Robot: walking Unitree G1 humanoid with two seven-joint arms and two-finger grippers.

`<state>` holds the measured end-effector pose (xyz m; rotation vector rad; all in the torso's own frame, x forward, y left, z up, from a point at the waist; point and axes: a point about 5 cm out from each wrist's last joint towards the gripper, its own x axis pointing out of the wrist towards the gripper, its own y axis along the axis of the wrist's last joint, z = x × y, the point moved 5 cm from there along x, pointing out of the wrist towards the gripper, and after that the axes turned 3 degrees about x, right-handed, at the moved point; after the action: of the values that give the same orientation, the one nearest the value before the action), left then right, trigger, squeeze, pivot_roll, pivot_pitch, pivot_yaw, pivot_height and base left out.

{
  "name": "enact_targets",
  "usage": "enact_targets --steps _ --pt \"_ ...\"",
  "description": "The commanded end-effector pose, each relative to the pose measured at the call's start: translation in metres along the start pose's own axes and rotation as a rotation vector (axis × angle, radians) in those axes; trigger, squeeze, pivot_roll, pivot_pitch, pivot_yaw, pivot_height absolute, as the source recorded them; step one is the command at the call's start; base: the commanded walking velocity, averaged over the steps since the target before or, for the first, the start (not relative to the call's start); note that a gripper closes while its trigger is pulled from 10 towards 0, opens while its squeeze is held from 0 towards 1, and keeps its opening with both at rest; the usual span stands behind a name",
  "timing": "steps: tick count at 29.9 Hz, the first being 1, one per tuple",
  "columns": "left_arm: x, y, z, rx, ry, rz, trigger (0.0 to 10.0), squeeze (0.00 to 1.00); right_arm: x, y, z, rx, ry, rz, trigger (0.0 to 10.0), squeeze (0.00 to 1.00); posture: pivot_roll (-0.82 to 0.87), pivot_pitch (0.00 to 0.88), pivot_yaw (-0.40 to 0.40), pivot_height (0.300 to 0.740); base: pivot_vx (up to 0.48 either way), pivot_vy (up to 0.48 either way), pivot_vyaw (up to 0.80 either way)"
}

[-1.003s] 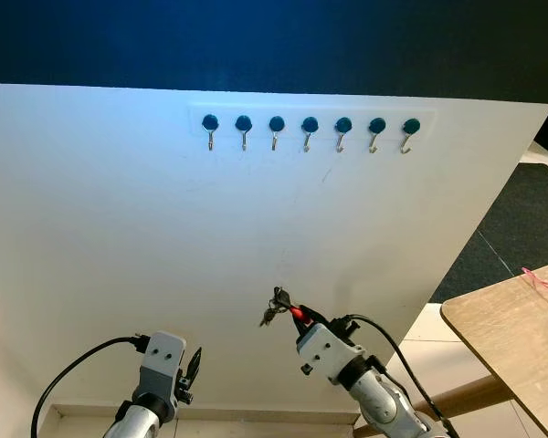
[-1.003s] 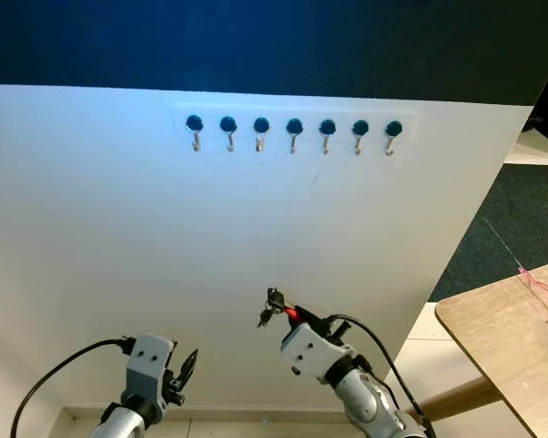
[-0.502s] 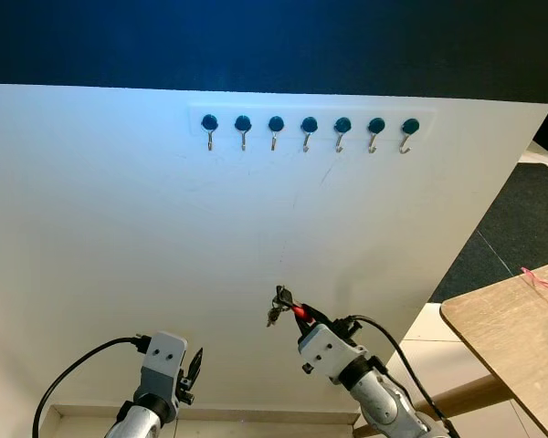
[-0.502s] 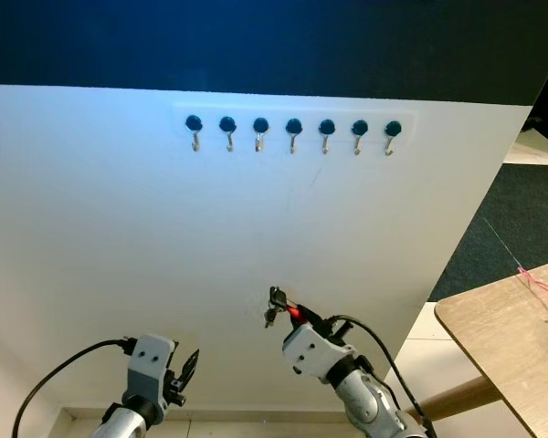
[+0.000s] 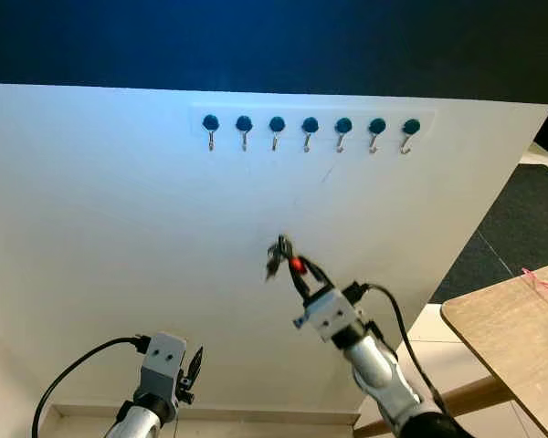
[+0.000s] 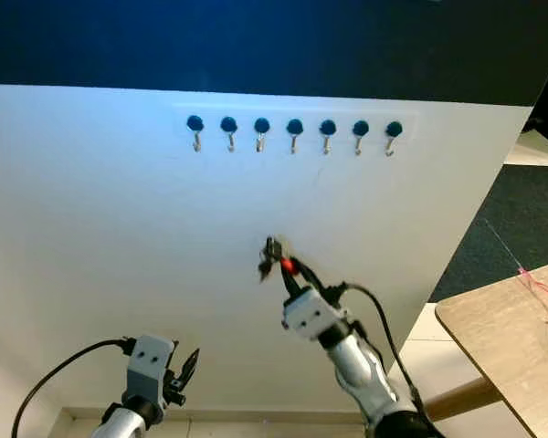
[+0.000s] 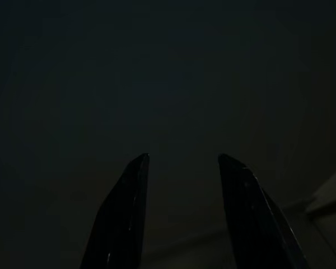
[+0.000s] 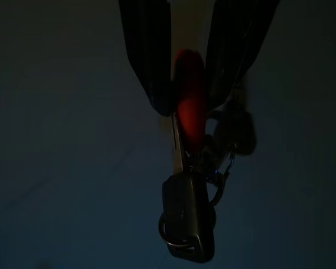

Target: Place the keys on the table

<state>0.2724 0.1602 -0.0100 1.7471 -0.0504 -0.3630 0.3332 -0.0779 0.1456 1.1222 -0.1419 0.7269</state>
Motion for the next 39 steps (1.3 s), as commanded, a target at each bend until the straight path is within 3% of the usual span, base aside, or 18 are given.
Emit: enact_targets --steps 1,9,17,25,33,39 --pt "0.001 0.009 0.006 -0.004 -0.014 0.048 10.0 0.00 0.012 0.013 0.014 0.007 -0.055 0.055 10.0 0.00 0.07 0.000 -0.030 0.740 0.000 0.000 0.00" --pt "0.006 0.020 0.006 0.004 -0.017 0.086 10.0 0.00 0.041 0.049 0.038 0.061 -0.139 0.165 10.0 0.00 0.07 0.000 -0.032 0.740 0.000 0.000 0.00" --pt "0.005 0.018 0.009 0.005 -0.030 0.083 10.0 0.00 0.056 0.059 0.054 0.121 -0.192 0.150 10.0 0.00 0.07 0.000 -0.033 0.740 0.000 0.000 0.00" --pt "0.005 0.017 0.009 0.007 -0.033 0.079 10.0 0.00 0.068 0.062 0.060 0.225 -0.209 0.110 10.0 0.00 0.07 0.000 -0.034 0.740 0.000 0.000 0.00" --pt "0.004 0.018 0.009 0.007 -0.031 0.082 10.0 0.00 0.075 0.101 0.069 0.246 -0.207 0.265 10.0 0.00 0.07 0.000 -0.037 0.740 0.000 0.000 0.00" --pt "0.004 0.018 0.009 0.007 -0.027 0.083 10.0 0.00 0.079 0.122 0.060 0.247 -0.133 0.337 10.0 0.00 0.07 0.000 -0.038 0.740 0.000 0.000 0.00"
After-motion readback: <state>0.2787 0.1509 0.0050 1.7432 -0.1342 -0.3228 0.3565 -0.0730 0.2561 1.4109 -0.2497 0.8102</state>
